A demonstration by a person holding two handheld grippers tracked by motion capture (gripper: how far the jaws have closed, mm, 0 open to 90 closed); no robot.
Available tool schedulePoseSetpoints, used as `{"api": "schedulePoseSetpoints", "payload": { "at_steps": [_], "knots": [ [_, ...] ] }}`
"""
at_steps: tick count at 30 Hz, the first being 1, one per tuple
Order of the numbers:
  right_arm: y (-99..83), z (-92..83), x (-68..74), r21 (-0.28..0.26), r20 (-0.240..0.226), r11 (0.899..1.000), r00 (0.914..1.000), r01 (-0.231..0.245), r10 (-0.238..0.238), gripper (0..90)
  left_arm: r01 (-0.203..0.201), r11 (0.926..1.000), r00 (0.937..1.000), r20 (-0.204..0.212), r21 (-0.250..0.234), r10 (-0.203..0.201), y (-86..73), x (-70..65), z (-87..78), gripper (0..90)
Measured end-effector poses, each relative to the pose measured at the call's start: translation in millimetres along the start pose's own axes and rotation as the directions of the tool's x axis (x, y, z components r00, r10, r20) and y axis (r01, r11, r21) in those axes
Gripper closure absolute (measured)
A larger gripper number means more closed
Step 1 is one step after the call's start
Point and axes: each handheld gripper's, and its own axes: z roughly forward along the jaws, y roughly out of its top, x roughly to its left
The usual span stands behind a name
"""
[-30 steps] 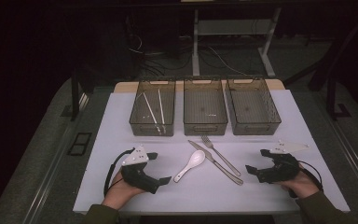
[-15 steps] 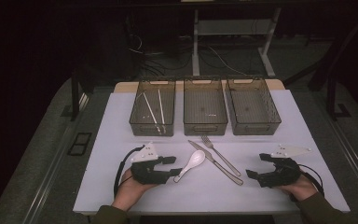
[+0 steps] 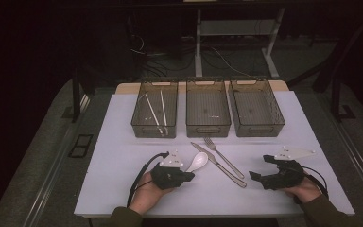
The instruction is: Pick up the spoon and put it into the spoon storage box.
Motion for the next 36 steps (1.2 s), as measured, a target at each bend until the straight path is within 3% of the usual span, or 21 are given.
{"api": "schedulePoseSetpoints", "payload": {
  "at_steps": [10, 18, 26, 31, 36],
  "knots": [
    [0.6, -1.0, 0.1, -0.006, -0.002, 1.000, 1.0000, 0.005, -0.005, 13.1, -0.017, 0.9961, 0.9991, -0.036, 0.087, 0.020, -5.1, 2.6, 3.6, 88.5],
    [0.7, -1.9, -0.7, -0.012, 0.004, 1.000, 1.0000, 0.004, -0.004, 13.1, -0.032, 0.9938, 0.9940, -0.101, 0.107, 0.043, -6.2, 7.6, -2.6, 88.5],
    [0.8, -1.7, 0.0, -0.010, 0.001, 1.000, 1.0000, 0.005, -0.005, 13.2, -0.011, 0.9946, 0.9862, -0.163, 0.104, 0.028, -11.3, 21.8, -11.0, 88.2],
    [0.8, -1.5, 0.1, -0.009, 0.000, 1.000, 1.0000, 0.006, -0.006, 13.2, -0.004, 0.9952, 0.9855, -0.169, 0.098, 0.020, -12.5, 24.3, -12.4, 87.8],
    [0.9, -1.6, 0.1, -0.010, 0.000, 1.000, 1.0000, 0.006, -0.006, 13.2, 0.012, 0.9986, 0.9918, -0.128, 0.051, -0.005, -10.2, 22.6, -14.9, 82.6]
  ]
}}
